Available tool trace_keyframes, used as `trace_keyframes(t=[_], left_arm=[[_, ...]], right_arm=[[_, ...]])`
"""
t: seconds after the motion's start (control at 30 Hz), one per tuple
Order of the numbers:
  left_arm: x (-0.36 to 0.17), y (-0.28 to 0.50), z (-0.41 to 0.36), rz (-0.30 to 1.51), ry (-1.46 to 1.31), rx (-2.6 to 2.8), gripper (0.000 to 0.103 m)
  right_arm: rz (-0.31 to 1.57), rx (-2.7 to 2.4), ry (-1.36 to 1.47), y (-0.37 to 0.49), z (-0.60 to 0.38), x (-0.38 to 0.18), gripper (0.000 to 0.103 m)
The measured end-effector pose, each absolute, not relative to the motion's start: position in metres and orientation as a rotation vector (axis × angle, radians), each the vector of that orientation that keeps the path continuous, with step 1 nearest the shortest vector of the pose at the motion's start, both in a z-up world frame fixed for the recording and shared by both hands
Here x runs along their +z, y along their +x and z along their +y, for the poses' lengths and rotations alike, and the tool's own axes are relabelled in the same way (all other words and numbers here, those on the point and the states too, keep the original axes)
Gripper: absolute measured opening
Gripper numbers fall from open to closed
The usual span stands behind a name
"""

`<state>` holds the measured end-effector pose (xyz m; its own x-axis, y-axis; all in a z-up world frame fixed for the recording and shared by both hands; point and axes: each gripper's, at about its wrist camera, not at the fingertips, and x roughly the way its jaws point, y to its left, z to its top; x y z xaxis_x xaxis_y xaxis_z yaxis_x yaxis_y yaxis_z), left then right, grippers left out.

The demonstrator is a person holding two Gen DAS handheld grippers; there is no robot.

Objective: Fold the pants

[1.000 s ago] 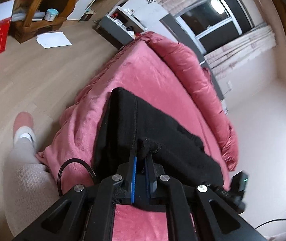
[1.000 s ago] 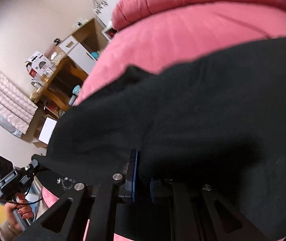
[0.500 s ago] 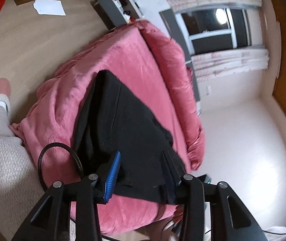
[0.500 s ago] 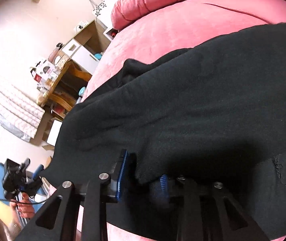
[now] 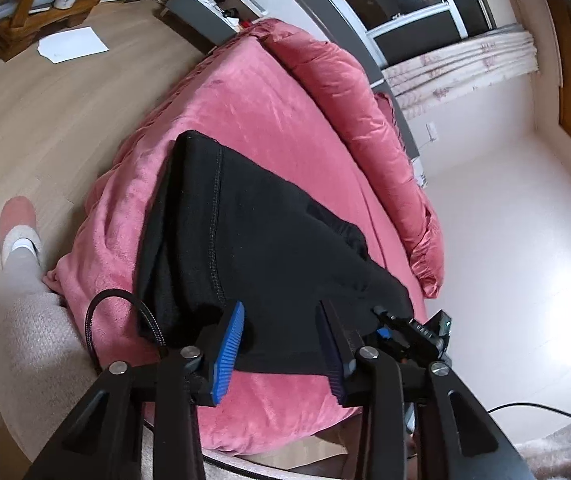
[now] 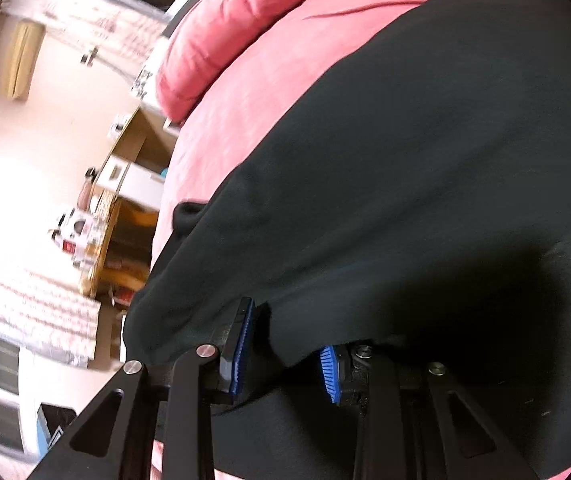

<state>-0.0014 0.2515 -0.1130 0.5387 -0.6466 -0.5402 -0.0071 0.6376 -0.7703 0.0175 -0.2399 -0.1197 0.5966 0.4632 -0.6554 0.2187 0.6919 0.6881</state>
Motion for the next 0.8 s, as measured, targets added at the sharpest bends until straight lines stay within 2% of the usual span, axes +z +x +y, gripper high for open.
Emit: trace_keyframes(t=[0.2, 0.23, 0.27, 0.3, 0.53, 0.7, 0.73, 0.77, 0.8], left_arm=[[-0.123, 0.005, 0.228, 1.031, -0.717, -0.424, 0.009], [-0.122, 0.005, 0.224, 1.034, -0.685, -0.407, 0.000], [-0.121, 0.006, 0.222, 1.034, -0.654, -0.389, 0.000], [-0.117, 0.005, 0.221, 1.029, -0.629, -0.377, 0.000], [-0.082, 0.001, 0.268, 0.924, -0.663, -0.267, 0.000], [-0.101, -0.002, 0.269, 0.963, -0.761, -0.352, 0.000], [-0.103, -0.001, 0.266, 0.968, -0.768, -0.360, 0.005], [-0.105, 0.000, 0.260, 0.977, -0.762, -0.359, 0.018], [-0.106, 0.001, 0.255, 0.989, -0.745, -0.351, 0.026]], right_arm=[[0.895, 0.076, 0.906, 0.012, -0.275, -0.119, 0.031], [0.881, 0.073, 0.915, 0.012, -0.280, -0.119, 0.029], [0.863, 0.080, 0.909, 0.013, -0.284, -0.117, 0.012], [0.855, 0.075, 0.892, 0.013, -0.285, -0.113, 0.008], [0.779, 0.164, 0.651, -0.016, -0.264, -0.038, 0.008], [0.899, 0.135, 0.629, -0.033, -0.265, -0.059, 0.008], [0.921, 0.118, 0.643, -0.033, -0.266, -0.069, 0.008], [0.925, 0.112, 0.659, -0.030, -0.266, -0.072, 0.008], [0.926, 0.107, 0.675, -0.025, -0.267, -0.076, 0.008]])
